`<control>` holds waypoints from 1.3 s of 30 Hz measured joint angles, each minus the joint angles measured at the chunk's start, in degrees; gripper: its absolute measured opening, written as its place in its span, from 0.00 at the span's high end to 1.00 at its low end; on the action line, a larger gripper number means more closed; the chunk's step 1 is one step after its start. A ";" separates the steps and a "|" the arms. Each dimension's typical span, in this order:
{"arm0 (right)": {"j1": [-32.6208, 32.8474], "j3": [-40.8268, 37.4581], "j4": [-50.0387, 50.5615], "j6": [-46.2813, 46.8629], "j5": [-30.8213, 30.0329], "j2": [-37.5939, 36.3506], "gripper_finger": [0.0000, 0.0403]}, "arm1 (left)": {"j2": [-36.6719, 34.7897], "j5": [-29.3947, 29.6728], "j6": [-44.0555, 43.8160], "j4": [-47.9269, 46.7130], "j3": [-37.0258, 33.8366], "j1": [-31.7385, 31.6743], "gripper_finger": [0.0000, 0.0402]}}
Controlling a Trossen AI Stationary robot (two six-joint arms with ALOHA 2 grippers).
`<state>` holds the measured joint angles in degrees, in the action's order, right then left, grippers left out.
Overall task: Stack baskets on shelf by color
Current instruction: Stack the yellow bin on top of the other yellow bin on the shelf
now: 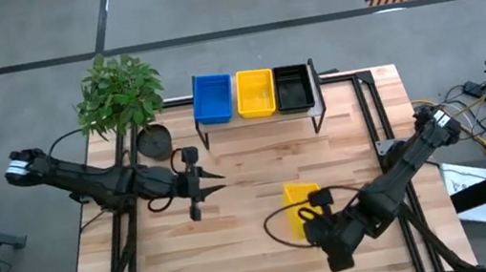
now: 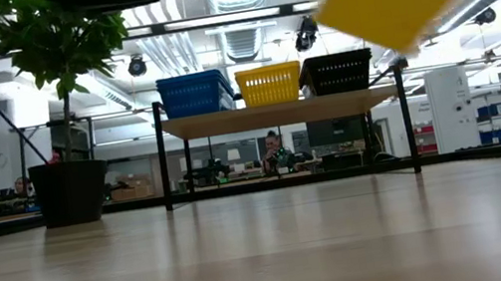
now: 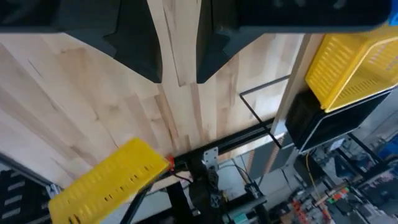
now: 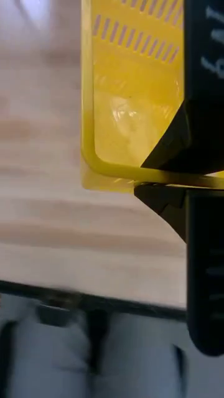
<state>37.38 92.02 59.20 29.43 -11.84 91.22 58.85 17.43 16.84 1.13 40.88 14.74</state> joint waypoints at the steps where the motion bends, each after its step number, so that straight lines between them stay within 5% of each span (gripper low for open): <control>1: -0.38 1.58 0.04 -1.44 -1.94 0.00 0.98 | -0.45 -0.02 0.00 0.57 -0.50 0.00 0.80; 5: -2.37 7.46 0.10 -8.21 -8.21 0.05 0.98 | -2.15 0.03 0.02 1.08 -0.72 0.00 0.80; 22: -21.53 34.25 6.55 -39.73 -9.27 11.39 0.98 | -8.55 2.54 -0.12 1.25 -0.77 0.06 0.80; 29: -32.26 40.51 9.58 -40.51 -9.59 14.90 0.98 | -9.27 2.49 -0.39 0.70 -1.82 0.07 0.80; 39: -42.75 39.04 12.31 -37.87 -12.20 15.89 0.98 | -12.89 2.40 -1.02 0.37 -4.03 0.04 0.80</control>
<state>-5.38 131.07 71.51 -8.44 -24.04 107.11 45.96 19.84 15.82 1.50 36.85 14.79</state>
